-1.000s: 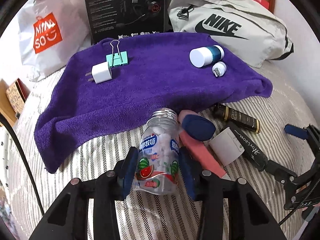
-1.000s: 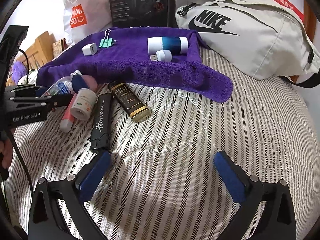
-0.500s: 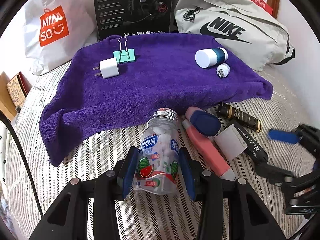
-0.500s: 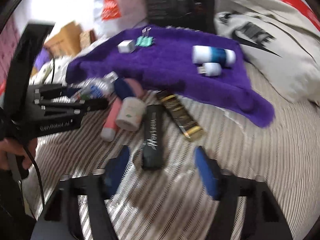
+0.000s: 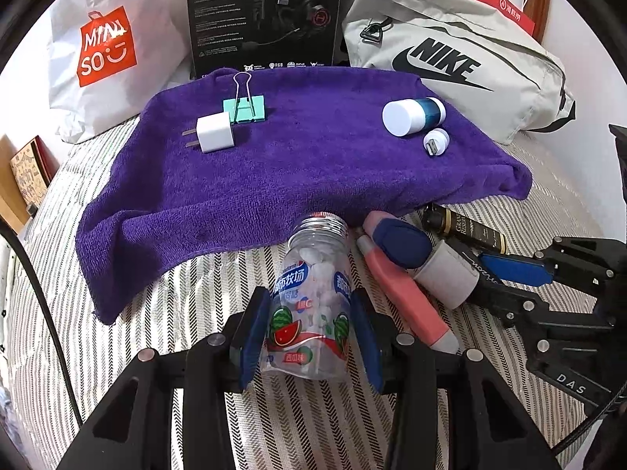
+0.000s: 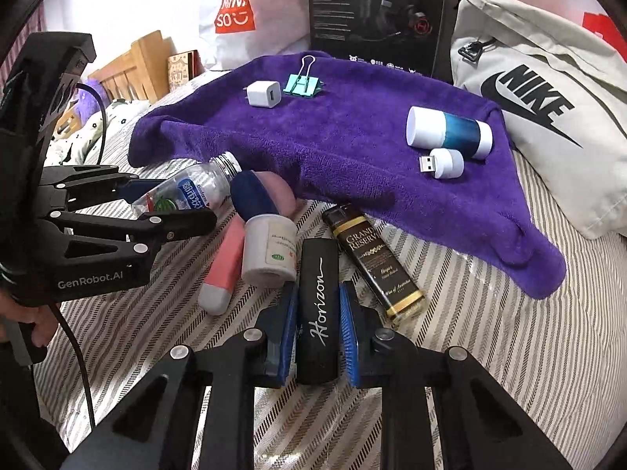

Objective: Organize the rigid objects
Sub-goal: 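Grasp the black Horizon tube with the right tool while the left tool holds the jar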

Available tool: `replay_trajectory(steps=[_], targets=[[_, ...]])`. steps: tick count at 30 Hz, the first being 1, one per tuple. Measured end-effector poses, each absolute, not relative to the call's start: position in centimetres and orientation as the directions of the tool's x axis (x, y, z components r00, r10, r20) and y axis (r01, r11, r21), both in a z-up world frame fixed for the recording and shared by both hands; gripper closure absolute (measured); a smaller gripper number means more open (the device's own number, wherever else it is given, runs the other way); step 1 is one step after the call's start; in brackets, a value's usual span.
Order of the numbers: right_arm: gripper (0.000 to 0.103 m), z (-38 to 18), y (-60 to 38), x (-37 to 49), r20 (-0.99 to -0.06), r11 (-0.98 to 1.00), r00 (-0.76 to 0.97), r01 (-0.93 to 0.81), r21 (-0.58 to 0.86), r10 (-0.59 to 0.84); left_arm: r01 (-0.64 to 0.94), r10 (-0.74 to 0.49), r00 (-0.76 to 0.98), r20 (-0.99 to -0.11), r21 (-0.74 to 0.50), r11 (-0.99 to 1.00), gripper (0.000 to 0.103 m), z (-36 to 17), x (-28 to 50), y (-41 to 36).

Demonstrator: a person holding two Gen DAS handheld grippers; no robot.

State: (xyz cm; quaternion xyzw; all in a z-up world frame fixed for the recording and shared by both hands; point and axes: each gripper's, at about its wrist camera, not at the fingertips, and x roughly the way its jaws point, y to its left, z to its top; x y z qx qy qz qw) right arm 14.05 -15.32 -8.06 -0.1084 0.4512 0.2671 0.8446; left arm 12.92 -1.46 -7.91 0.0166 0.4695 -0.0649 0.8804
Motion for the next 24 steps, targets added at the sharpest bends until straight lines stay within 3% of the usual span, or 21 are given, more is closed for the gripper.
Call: replay_trajectory(steps=[11,15,24], targets=[[0.082,-8.0,-16.2,12.1,-0.841,0.850,0.472,-0.526,-0.029,0.263,0.119,-0.052,0.555,-0.830,0.018,0.993,0.062,-8.0,12.6,-1.9],[0.081,-7.8,-17.3,12.6,-0.844,0.861,0.439,-0.505,0.054,0.310,0.119,-0.064,0.540,-0.839,0.001,0.993,0.063,-7.9,12.7,-1.6],[0.082,-5.1,-19.0,11.7,-0.830,0.868,0.460,-0.493,0.058,0.316,0.090,-0.144,0.534,-0.833,-0.113,0.989,0.063,-6.5,11.0,0.7]])
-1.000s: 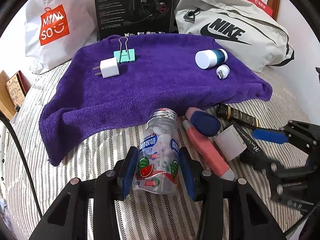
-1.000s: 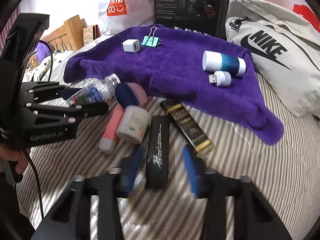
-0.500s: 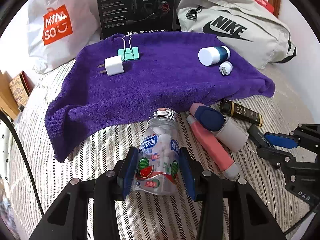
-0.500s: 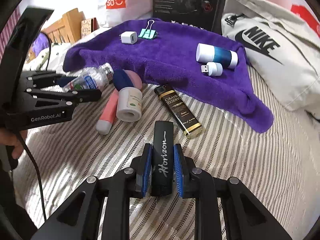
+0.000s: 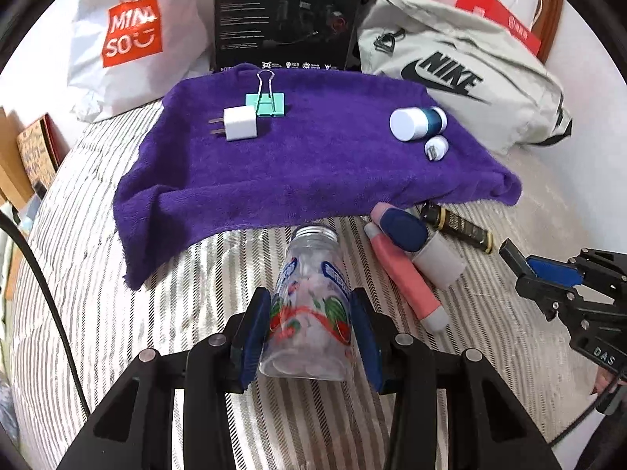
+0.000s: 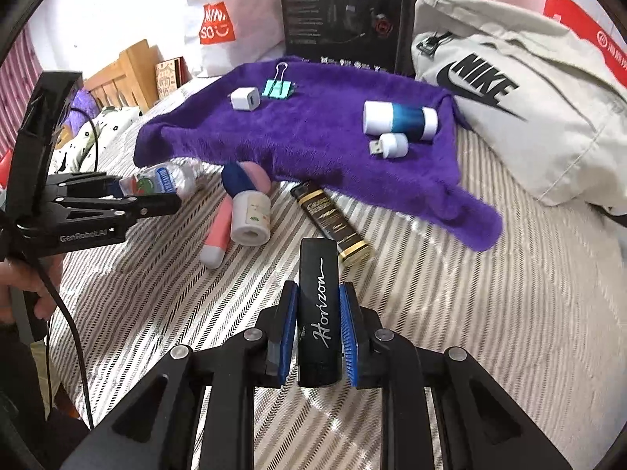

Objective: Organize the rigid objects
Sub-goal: 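Grasp the black Horizon tube with the right tool while the left tool holds the jar, then carry the candy jar and Horizon tube onto the purple towel and open both tools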

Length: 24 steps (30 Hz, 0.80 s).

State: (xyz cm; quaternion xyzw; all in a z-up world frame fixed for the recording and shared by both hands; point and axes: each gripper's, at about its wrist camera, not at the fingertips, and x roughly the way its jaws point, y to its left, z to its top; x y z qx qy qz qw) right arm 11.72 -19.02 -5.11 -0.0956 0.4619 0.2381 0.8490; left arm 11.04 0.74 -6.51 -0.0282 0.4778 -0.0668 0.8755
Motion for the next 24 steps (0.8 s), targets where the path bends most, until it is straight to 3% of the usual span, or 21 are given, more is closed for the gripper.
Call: replay_trajectory(steps=[12,24], targets=[[0.081,-4.6,-18.5,13.0,-0.830,0.858,0.435,-0.504,0.097,0.349,0.093,-0.154,0.514,-0.844,-0.123,0.988,0.064,-6.1,11.0,1.8],[0.081,-5.6,-18.4,13.0,-0.842,0.853,0.403,-0.507,0.120,0.358,0.122,-0.033,0.491,-0.871,0.032,0.992,0.064,-7.7,11.7,-0.5]])
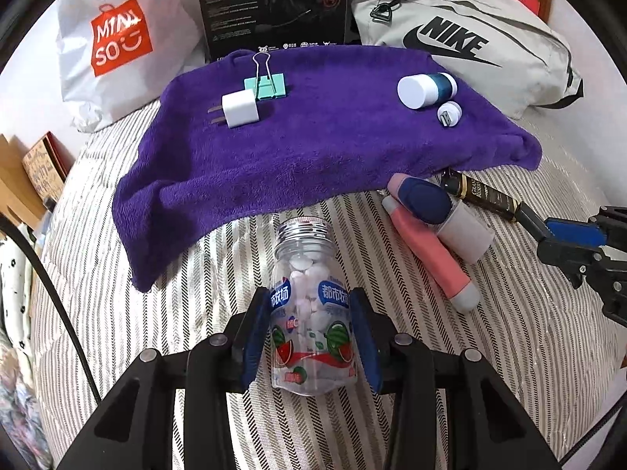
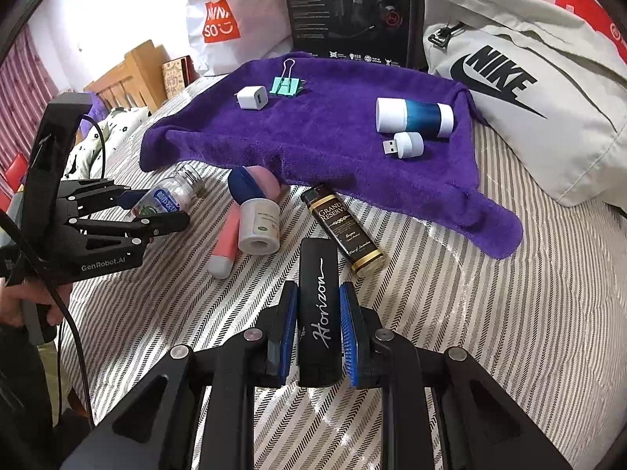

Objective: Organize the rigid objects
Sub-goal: 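Carry the candy jar and Horizon tube onto the purple towel and open both tools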

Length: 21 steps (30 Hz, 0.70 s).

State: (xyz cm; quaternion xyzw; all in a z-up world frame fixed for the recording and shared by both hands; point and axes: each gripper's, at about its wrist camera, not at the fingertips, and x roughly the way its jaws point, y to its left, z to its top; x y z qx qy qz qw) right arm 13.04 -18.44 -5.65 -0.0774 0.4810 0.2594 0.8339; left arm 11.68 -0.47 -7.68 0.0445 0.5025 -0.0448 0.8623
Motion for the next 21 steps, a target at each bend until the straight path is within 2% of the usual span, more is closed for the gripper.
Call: replay_trajectory(steps=[6,21], targets=[[0.081,-5.8,-18.7,12.9,-0.845,0.852,0.395,-0.509,0.125,0.360,0.097,-0.089,0.509,-0.856,-0.046,0.994,0.064,-6.5,11.1,0.8],[0.081,-3.9,-17.9,14.5,-0.833,0.836,0.405,-0.535,0.118,0.376,0.057,-0.107,0.551,-0.828,-0.091,0.994,0.064,-3.7,12.3,3.5]])
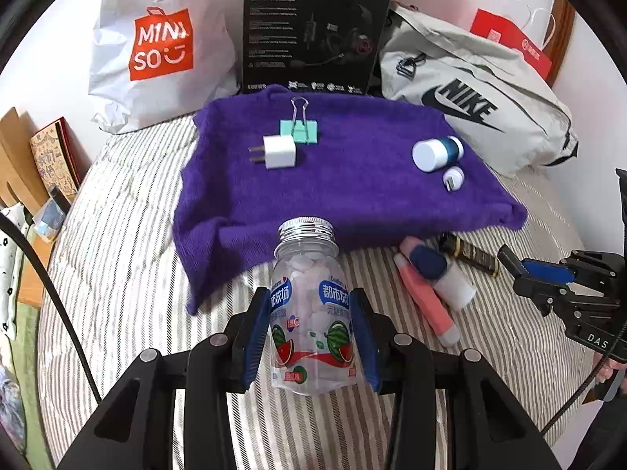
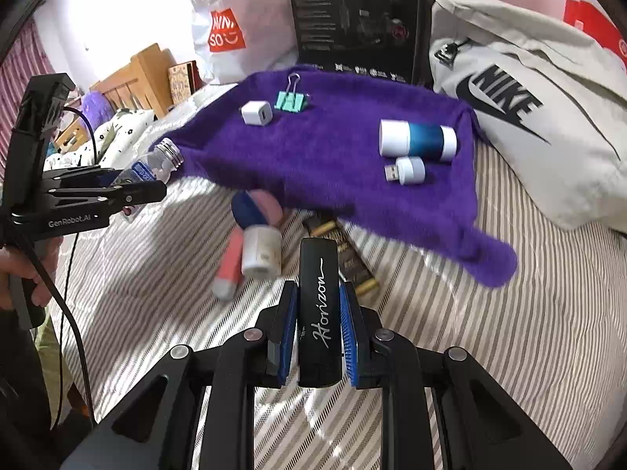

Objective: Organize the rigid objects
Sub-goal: 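Carry the candy jar and Horizon tube onto the purple towel and open both tools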

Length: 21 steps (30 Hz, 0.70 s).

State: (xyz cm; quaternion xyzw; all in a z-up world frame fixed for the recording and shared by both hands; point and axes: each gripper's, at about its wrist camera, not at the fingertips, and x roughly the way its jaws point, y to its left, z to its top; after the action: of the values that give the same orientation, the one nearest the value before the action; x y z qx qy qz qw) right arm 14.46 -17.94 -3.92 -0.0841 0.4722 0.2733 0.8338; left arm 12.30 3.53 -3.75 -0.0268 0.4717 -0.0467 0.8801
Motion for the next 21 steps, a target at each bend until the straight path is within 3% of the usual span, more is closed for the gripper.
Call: replay_trajectory(steps=[21], targets=[[0.081,-1.9,-14.5,22.6,-0.822,0.823,0.411,-0.555,0.116,0.393,0.059,-0.108,0.559,-0.822,-0.090,0.994,0.064,-2.7,19.5,5.1]])
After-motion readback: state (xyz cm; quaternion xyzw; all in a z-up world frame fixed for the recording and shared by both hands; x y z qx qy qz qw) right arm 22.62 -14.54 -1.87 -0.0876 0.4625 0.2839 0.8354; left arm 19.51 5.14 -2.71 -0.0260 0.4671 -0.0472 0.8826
